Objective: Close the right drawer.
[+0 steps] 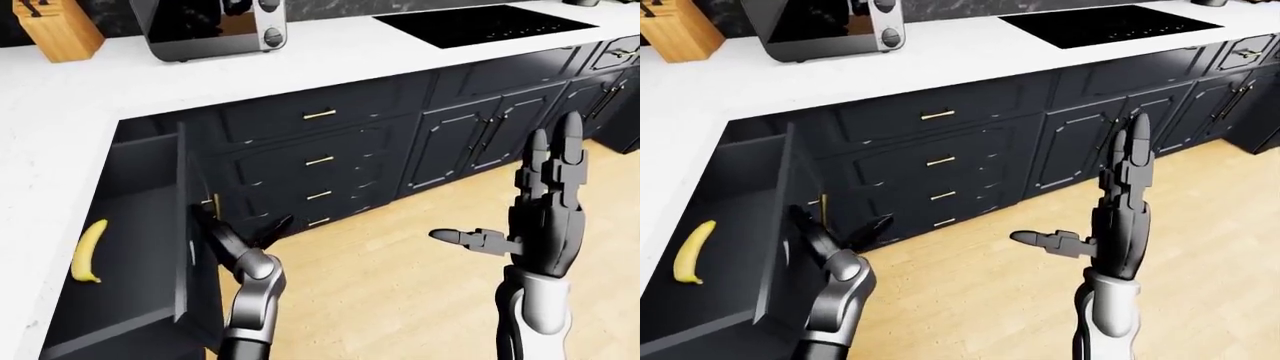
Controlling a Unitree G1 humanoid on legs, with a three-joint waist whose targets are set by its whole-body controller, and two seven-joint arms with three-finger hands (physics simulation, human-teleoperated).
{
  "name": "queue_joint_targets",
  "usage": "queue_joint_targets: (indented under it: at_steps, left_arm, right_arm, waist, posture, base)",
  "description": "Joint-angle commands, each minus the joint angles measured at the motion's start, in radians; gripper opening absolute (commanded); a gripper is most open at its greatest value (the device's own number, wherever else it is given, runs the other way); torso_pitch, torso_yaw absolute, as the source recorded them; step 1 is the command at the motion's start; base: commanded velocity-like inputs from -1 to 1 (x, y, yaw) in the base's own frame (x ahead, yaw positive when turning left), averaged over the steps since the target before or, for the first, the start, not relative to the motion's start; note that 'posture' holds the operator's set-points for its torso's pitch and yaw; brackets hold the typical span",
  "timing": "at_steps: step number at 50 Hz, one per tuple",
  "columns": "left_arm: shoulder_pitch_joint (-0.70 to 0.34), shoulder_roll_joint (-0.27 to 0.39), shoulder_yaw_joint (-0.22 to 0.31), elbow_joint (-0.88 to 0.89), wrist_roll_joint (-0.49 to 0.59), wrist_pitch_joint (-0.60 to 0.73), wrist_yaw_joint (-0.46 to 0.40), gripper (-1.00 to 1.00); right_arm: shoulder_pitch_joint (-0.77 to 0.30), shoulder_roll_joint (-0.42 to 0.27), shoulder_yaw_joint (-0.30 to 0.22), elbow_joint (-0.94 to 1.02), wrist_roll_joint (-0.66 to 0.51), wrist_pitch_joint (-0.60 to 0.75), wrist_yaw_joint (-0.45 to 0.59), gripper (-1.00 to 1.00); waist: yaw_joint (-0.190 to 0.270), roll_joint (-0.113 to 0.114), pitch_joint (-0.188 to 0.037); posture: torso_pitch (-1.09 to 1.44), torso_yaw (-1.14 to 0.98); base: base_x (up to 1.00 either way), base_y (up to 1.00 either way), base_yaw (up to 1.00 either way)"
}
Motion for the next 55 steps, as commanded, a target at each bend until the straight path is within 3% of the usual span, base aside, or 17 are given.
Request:
queue_joint_targets:
  at_steps: [1,55]
  left_arm:
    - [-0.005,0.01,0.042,-0.001,-0.015,0.004,0.046,1.0]
    - [-0.051,0.13,0.165,0.092,-0.142,-0.016,0.136,1.0]
  right_arm:
    - [-0.018,-0.007,-0.002,-0.043,0.001,-0.021,-0.003,1.0]
    - [-0.015,-0.007,0.001,-0.024,-0.003,-0.039,0.004,1.0]
  waist:
    - [0.008,-0.008,-0.012]
    - [0.011,0.008,-0.012]
  posture:
    - [0.0,0.0]
    - [0.0,0.0]
  base:
    - [0.0,0.0,0.0]
    - [0.0,0.0,0.0]
